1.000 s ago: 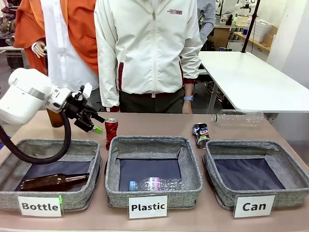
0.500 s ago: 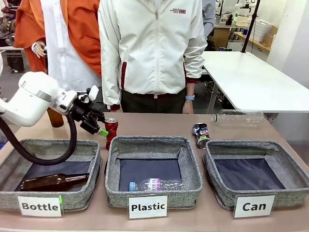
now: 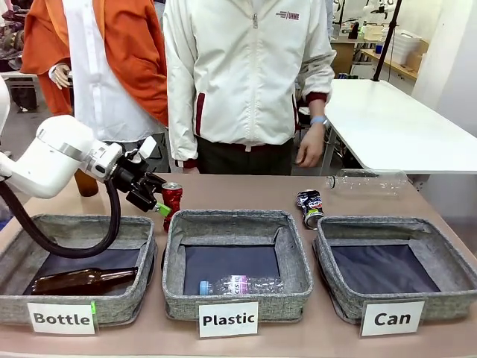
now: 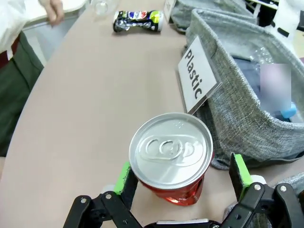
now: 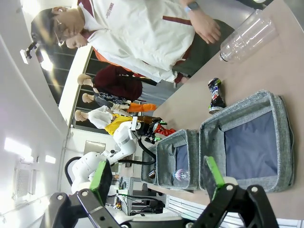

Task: Sort the can waste into the basket.
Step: Pick up the can waste from the table and place it in the right Fabric basket.

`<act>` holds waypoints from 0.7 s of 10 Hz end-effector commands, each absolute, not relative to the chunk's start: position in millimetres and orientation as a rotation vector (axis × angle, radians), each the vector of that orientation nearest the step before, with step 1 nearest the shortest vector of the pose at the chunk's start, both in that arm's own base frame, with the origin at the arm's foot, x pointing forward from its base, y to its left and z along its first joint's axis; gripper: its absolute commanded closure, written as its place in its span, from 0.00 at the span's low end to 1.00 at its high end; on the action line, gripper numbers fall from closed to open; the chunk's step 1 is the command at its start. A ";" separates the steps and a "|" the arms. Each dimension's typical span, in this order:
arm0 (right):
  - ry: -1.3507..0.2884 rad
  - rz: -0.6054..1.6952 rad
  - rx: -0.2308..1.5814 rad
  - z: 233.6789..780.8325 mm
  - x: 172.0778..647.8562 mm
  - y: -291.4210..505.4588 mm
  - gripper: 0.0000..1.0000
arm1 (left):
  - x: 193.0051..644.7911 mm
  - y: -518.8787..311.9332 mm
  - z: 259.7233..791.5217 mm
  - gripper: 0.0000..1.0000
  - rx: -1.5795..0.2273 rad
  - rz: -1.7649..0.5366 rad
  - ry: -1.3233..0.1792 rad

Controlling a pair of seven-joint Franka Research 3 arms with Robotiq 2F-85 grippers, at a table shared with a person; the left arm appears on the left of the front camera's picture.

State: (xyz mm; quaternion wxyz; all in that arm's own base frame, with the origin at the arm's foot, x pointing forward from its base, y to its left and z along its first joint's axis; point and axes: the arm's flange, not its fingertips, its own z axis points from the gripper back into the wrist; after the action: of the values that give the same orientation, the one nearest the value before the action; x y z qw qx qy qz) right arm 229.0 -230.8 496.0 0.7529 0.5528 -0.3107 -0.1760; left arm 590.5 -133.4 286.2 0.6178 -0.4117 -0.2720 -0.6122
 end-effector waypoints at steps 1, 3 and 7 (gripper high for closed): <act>-0.713 -0.365 1.222 497.0 230.9 -231.0 0.00 | 599.1 -138.8 288.4 0.00 -0.999 -1.403 -0.610; -0.713 -0.365 1.222 497.0 230.9 -231.0 0.00 | 600.4 -140.9 286.2 0.00 -1.032 -1.400 -0.600; -0.713 -0.365 1.222 497.0 230.9 -231.0 0.00 | 597.1 -144.5 281.3 0.59 -1.057 -1.410 -0.615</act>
State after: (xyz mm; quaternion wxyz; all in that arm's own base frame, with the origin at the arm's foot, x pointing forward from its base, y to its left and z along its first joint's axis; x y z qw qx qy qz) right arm 229.0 -230.8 496.0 0.7529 0.5528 -0.3107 -0.1760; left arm 593.8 -142.8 278.9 0.6014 -0.4470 -0.2612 -0.6085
